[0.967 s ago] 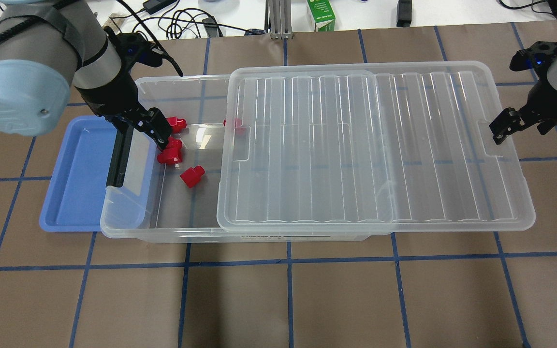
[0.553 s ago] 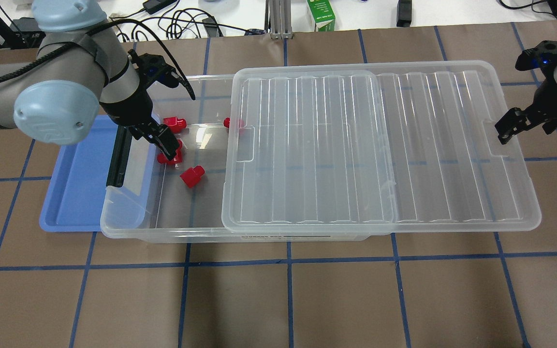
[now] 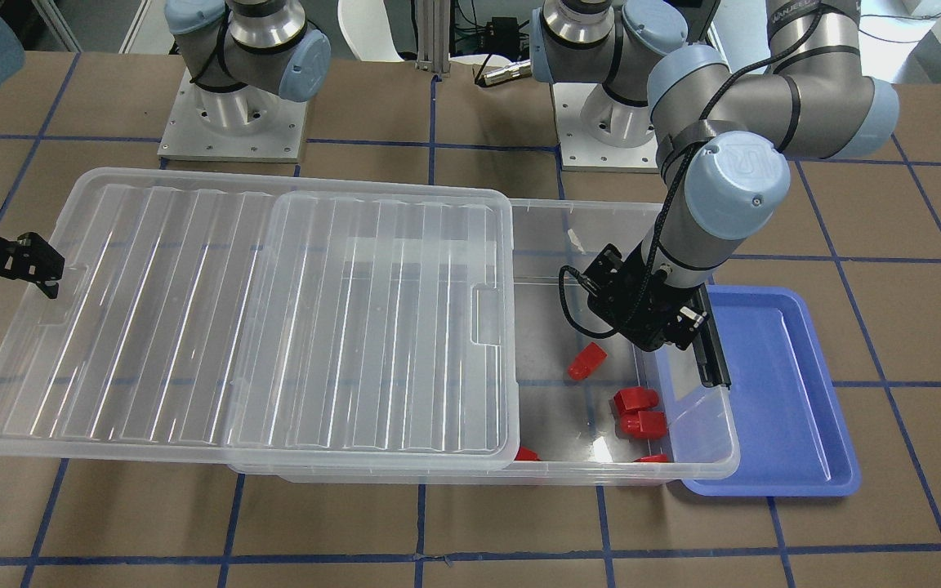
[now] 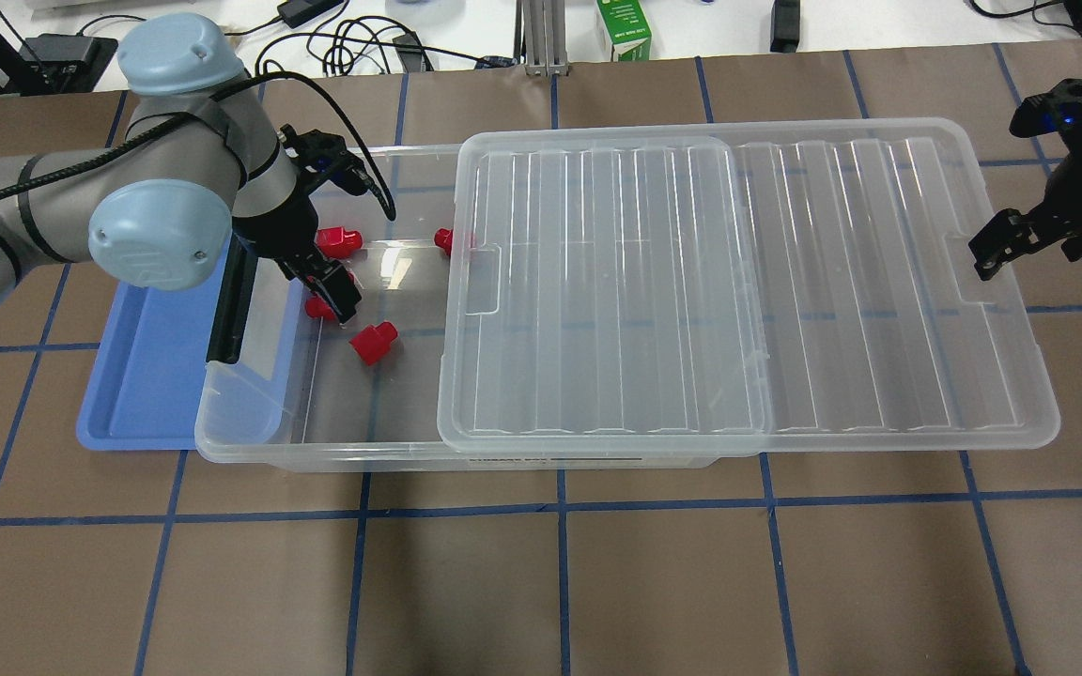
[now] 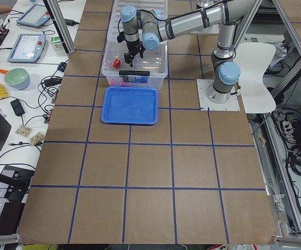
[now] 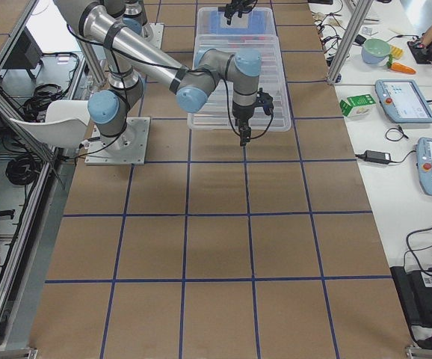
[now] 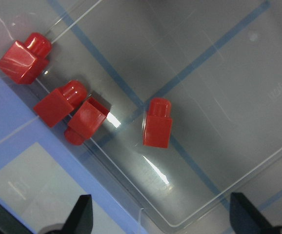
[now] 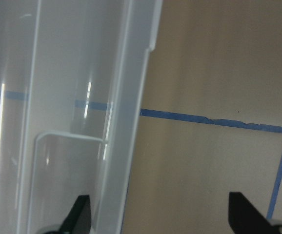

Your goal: Place red block in blue tray from box

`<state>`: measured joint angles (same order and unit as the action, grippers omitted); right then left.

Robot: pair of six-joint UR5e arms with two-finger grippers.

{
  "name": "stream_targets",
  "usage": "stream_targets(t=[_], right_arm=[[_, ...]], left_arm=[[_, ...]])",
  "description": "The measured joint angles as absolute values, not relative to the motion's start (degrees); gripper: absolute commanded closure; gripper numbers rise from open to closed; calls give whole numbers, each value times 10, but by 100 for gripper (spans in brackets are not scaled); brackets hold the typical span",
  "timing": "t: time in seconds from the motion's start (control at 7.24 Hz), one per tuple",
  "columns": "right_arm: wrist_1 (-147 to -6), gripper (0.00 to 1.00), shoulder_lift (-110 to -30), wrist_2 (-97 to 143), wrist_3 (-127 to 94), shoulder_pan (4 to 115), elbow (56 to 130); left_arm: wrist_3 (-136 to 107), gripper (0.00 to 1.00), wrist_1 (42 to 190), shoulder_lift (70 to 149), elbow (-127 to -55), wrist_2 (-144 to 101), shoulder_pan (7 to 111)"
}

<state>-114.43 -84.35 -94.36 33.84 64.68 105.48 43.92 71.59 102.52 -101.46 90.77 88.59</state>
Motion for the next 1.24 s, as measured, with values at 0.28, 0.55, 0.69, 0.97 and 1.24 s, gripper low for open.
stream_targets(t=[0.28,0.55,0.69,0.97,1.24], right_arm=[[-1121,2,-862,-942,332,647,1045],[-1035,2,-899,-940,324,648,1003],[-976,4,-917,-939,318,648,970],[-893,4,-952,-937,294,649,924],[-872,3,-960,-930,245,665,908]], left_arm=[[459,0,674,1039,-1043,906,888],[465,0,629,1054,-1071,904,889],[469,0,623,1061,-1076,904,890],[473,0,615,1074,-1079,904,891],[475,0,610,1088,-1079,904,893]])
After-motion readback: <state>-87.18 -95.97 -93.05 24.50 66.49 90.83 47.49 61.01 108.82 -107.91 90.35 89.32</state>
